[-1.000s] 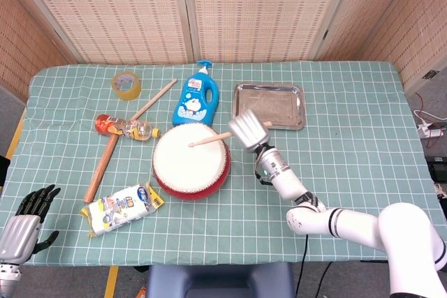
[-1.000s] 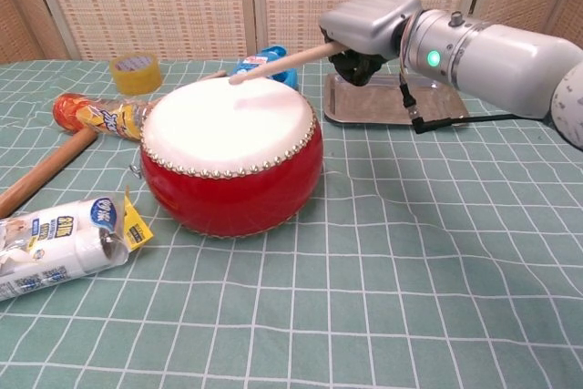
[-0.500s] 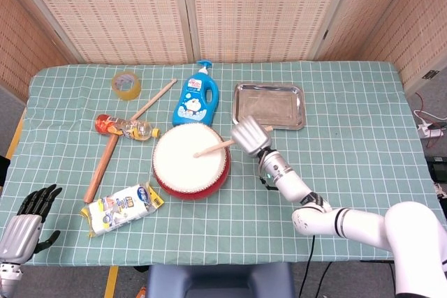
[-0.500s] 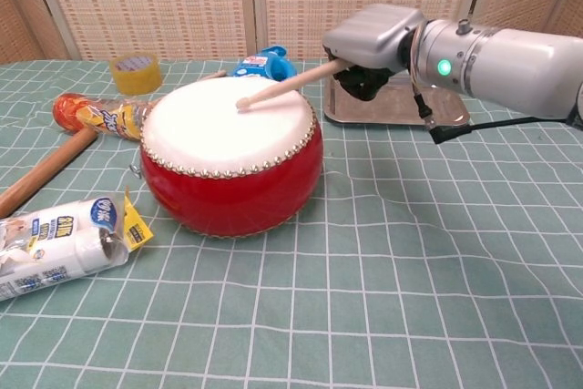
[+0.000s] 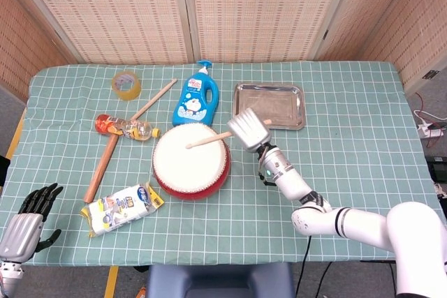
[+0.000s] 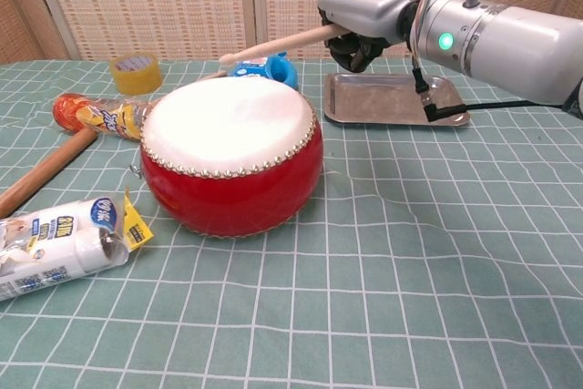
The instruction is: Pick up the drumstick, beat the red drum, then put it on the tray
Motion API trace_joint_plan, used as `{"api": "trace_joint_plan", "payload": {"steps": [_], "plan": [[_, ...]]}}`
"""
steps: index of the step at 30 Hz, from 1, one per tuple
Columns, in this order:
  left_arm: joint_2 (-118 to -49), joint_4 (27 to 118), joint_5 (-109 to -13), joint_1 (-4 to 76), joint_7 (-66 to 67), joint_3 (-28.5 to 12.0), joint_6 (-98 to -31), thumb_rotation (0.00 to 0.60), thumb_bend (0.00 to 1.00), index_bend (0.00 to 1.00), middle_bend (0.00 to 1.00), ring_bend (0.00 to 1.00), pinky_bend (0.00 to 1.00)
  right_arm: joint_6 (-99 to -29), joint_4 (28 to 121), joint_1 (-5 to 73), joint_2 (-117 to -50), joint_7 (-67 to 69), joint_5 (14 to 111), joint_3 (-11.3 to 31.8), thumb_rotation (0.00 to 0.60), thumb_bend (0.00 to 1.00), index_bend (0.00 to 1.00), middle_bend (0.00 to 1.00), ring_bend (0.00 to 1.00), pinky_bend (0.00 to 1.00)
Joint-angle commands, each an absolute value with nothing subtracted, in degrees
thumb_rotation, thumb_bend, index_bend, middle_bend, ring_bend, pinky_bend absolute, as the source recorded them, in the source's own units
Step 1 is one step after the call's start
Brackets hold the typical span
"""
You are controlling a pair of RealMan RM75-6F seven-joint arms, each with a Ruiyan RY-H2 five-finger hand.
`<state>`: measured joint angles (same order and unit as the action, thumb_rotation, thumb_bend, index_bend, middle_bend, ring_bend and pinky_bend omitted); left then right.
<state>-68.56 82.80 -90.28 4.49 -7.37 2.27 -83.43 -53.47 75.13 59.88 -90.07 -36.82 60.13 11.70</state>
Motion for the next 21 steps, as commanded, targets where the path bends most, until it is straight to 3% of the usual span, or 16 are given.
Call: {"api": "trace_joint_plan", "payload": {"steps": [1,6,15,21], "plan": [[-68.6,82.8,-90.2,4.5,-7.3,2.3,-83.4,0.6,0.23,0.07,0.0,0.0,0.0,-49.6,73.7,60.4,-90.3,-41.6,57.4,9.4,0.6,1.0,1.0,1.0,1.0,1.0],[-68.6,82.7,-90.1,4.4,-7.4,2.3,-83.3,0.6,0.23,0.07,0.0,0.0,0.0,-47.9,73.6,61.1,-90.6,-46.2,52.9,8.3,0.6,1.0,1.0,1.0,1.0,1.0],[-68.6,82.8,-90.1,4.4,-7.4,2.2,-83.5,0.6,0.23,0.07,0.0,0.0,0.0,-56.3,74.2,59.4,-90.4,-34.5,63.4,12.2,0.6,1.0,1.0,1.0,1.0,1.0],[-68.6,82.7,-90.1,4.4,-7.4,2.2,-83.6,0.6,0.23,0.07,0.0,0.0,0.0,-51.0,71.9,59.9,-91.6,-38.4,60.2,10.0,0.6,1.0,1.0,1.0,1.0,1.0]]}}
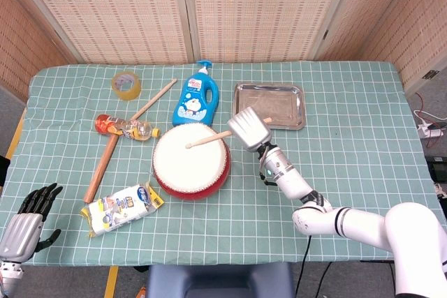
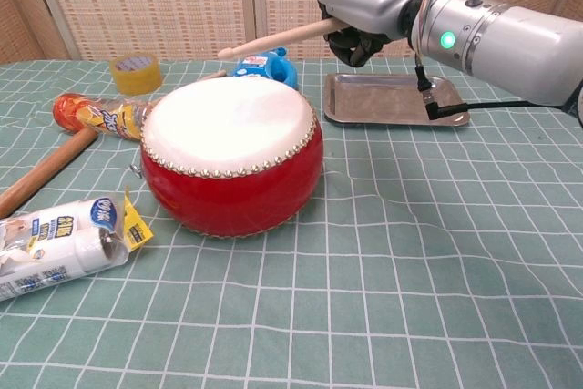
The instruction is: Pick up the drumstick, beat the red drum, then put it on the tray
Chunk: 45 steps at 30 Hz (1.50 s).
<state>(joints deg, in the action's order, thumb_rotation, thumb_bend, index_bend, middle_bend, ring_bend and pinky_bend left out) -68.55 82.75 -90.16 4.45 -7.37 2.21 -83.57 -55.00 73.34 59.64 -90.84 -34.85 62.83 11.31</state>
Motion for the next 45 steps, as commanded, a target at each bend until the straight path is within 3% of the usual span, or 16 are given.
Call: {"api": "trace_joint_plan", "payload": {"steps": [1,6,15,20,25,29,36,45], "plan": [[-68.5,82.7,-90.1,4.4,-7.4,2.2,-83.6,0.6,0.23,0.07,0.0,0.0,0.0,-49.7,71.8,60.1,-91.6,-39.8,59.0,9.5,0.6,1.0,1.0,1.0,1.0,1.0],[-68.7,82.5,-89.9,4.3,-7.6,2.3,-83.5,0.6,0.23,0.07,0.0,0.0,0.0,-48.5,73.0,60.8,-91.4,-44.5,54.2,9.3,0.6,1.0,1.0,1.0,1.0,1.0],[-68.6,82.6,-90.2,4.4,-7.5,2.2,-83.7,0.6,0.23,0.07,0.0,0.0,0.0,-58.0,73.7,58.8,-91.6,-32.7,64.5,13.0,0.6,1.0,1.0,1.0,1.0,1.0],[-68.6,82.7,-90.1,4.4,-7.5,2.2,-83.6,0.6,0.23,0.07,0.0,0.0,0.0,-54.6,72.3,58.9,-91.7,-33.8,63.5,11.8,0.6,1.0,1.0,1.0,1.0,1.0],[-68.7,82.6,-90.0,4.4,-7.5,2.3,-83.6,0.6,0.23,0.07,0.0,0.0,0.0,-47.0,73.3,60.0,-90.7,-40.9,55.9,9.5,0.6,1.0,1.0,1.0,1.0,1.0],[-68.7,82.5,-89.8,4.3,-7.6,2.3,-83.4,0.6,0.23,0.07,0.0,0.0,0.0,-48.0,74.8,60.4,-90.3,-43.7,52.9,9.8,0.6,1.0,1.0,1.0,1.0,1.0],[-68.6,82.4,-90.0,4.1,-7.9,2.1,-84.1,0.6,0.23,0.07,0.0,0.0,0.0,-56.5,76.4,57.4,-89.4,-31.8,59.6,14.2,0.6,1.0,1.0,1.0,1.0,1.0],[-68.7,82.5,-90.3,4.2,-7.9,2.2,-84.2,0.6,0.23,0.07,0.0,0.0,0.0,-54.6,71.4,52.2,-88.1,-22.9,55.5,14.4,0.6,1.0,1.0,1.0,1.0,1.0]]}}
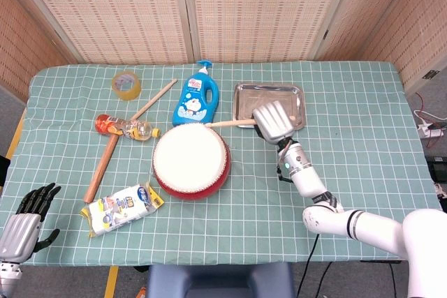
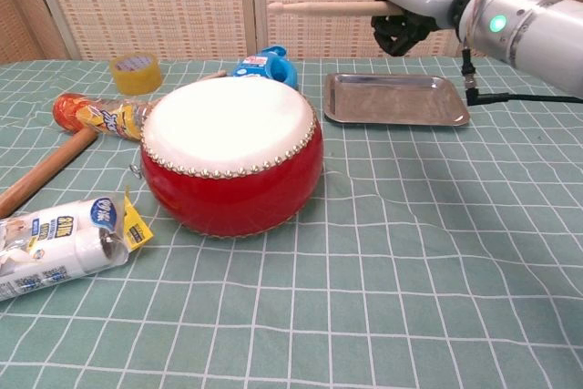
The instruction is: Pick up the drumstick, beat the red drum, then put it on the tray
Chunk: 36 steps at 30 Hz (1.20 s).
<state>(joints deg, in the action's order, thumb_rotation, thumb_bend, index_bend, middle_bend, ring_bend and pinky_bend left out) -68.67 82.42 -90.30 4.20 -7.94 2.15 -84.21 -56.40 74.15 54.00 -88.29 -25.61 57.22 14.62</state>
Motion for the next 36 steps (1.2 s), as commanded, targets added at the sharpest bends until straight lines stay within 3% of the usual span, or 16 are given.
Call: {"api": "trace_joint_plan", "payload": {"steps": [1,13,18,21,24,29,33,36], "plan": [[-68.7,82.6,-90.4,4.2,-7.8,2.2,-84.2,0.6,0.23,0.07,0.0,0.0,0.0,-53.7,70.0,52.0,-88.5,-22.1,55.0,14.3,0.6,1.0,1.0,1.0,1.0,1.0],[-68.0,84.1,-89.4,3.7,-6.2,2.2,-84.2,0.6,0.23,0.07,0.0,0.0,0.0,-40.4,41.9,54.4,-101.2,-6.7,54.9,16.1,0.6,0.92,1.0,1.0,1.0,1.0],[-67.6,84.7,-88.8,3.3,-6.0,2.0,-84.4,0.6,0.23,0.07,0.0,0.0,0.0,-37.4,31.4,57.6,-106.1,-0.2,58.3,17.1,0.6,0.89,1.0,1.0,0.95,1.0],[-67.3,85.1,-88.8,3.1,-5.7,2.0,-84.7,0.6,0.23,0.07,0.0,0.0,0.0,-34.1,26.7,59.6,-108.0,3.2,59.4,17.7,0.6,0.86,1.0,0.98,0.84,0.89],[-67.1,85.4,-88.6,3.0,-5.6,1.9,-84.9,0.6,0.23,0.07,0.0,0.0,0.0,-30.8,23.9,61.1,-108.7,6.8,61.0,17.7,0.6,0.83,0.93,0.87,0.7,0.71],[-67.0,85.6,-88.4,2.8,-5.5,1.9,-84.9,0.6,0.23,0.07,0.0,0.0,0.0,-28.9,19.8,62.5,-110.1,10.5,63.4,17.5,0.6,0.74,0.68,0.64,0.44,0.45],[-66.9,85.5,-88.3,2.7,-5.7,1.8,-84.9,0.6,0.23,0.07,0.0,0.0,0.0,-28.2,17.2,63.1,-110.9,12.7,64.7,17.4,0.6,0.66,0.53,0.5,0.28,0.33],[-66.9,85.5,-88.3,2.7,-5.7,1.8,-85.0,0.6,0.23,0.07,0.0,0.0,0.0,-28.0,16.6,63.2,-111.2,13.3,65.1,17.3,0.6,0.61,0.44,0.44,0.22,0.28]]}}
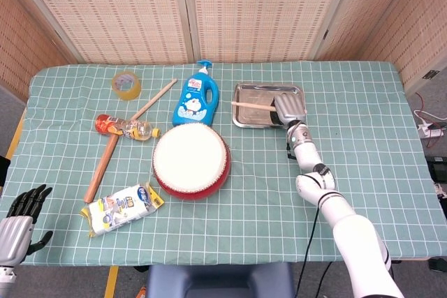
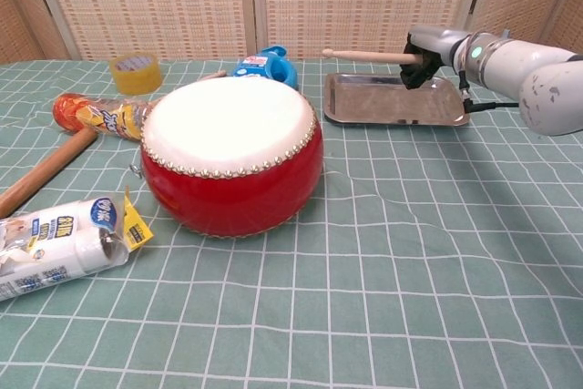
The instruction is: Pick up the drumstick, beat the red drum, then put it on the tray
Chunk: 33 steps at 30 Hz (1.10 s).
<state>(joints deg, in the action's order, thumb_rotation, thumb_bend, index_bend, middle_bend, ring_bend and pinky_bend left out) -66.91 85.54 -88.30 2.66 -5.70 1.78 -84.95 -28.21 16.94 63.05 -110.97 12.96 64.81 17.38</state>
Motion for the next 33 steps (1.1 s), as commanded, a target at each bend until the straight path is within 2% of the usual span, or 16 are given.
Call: {"api": "trace_joint_plan", "payload": {"steps": [1,5,8,11,19,23,26,29,33], "plan": [[-66.9,85.5,-88.4,2.7,-5.7,1.8,-85.0,0.6,0.23,0.07,0.0,0.0,0.0,-27.9,16.0,63.2,-111.4,13.8,65.4,17.3,0.6,0.57,0.37,0.4,0.18,0.25],[-66.9,85.4,-88.6,2.6,-6.4,1.9,-85.0,0.6,0.23,0.07,0.0,0.0,0.0,-26.8,14.0,63.3,-112.0,14.8,65.9,17.5,0.6,0.37,0.12,0.26,0.07,0.15],[-66.9,85.3,-88.5,2.5,-6.4,1.8,-85.0,0.6,0.23,0.07,0.0,0.0,0.0,-26.3,13.2,63.5,-112.3,15.5,66.1,17.7,0.6,0.25,0.02,0.19,0.02,0.1],[-66.9,85.2,-88.5,2.5,-6.5,1.8,-85.0,0.6,0.23,0.07,0.0,0.0,0.0,-26.0,12.5,63.8,-112.5,16.3,66.2,18.1,0.6,0.18,0.0,0.15,0.0,0.07],[-67.1,84.7,-88.2,2.4,-6.8,1.7,-84.8,0.6,0.23,0.07,0.0,0.0,0.0,-25.8,11.6,64.0,-112.6,16.9,67.2,18.0,0.6,0.14,0.0,0.12,0.0,0.06],[-67.1,84.4,-88.3,2.3,-7.2,1.7,-85.0,0.6,0.23,0.07,0.0,0.0,0.0,-29.6,13.9,63.2,-111.1,19.1,68.2,18.1,0.6,0.14,0.0,0.13,0.0,0.06],[-67.1,84.0,-88.2,2.3,-7.5,1.5,-85.1,0.6,0.23,0.07,0.0,0.0,0.0,-35.6,17.5,61.1,-108.8,19.6,70.5,16.7,0.6,0.15,0.1,0.13,0.01,0.08],[-67.3,83.5,-88.5,2.4,-8.1,1.3,-85.2,0.6,0.23,0.07,0.0,0.0,0.0,-44.1,23.1,56.8,-104.8,16.8,73.4,14.3,0.6,0.19,0.21,0.19,0.07,0.15],[-67.5,83.0,-88.5,2.7,-8.7,1.1,-85.1,0.6,0.23,0.07,0.0,0.0,0.0,-55.7,39.1,48.1,-95.4,9.7,74.0,13.3,0.6,0.26,0.3,0.25,0.14,0.23]]}}
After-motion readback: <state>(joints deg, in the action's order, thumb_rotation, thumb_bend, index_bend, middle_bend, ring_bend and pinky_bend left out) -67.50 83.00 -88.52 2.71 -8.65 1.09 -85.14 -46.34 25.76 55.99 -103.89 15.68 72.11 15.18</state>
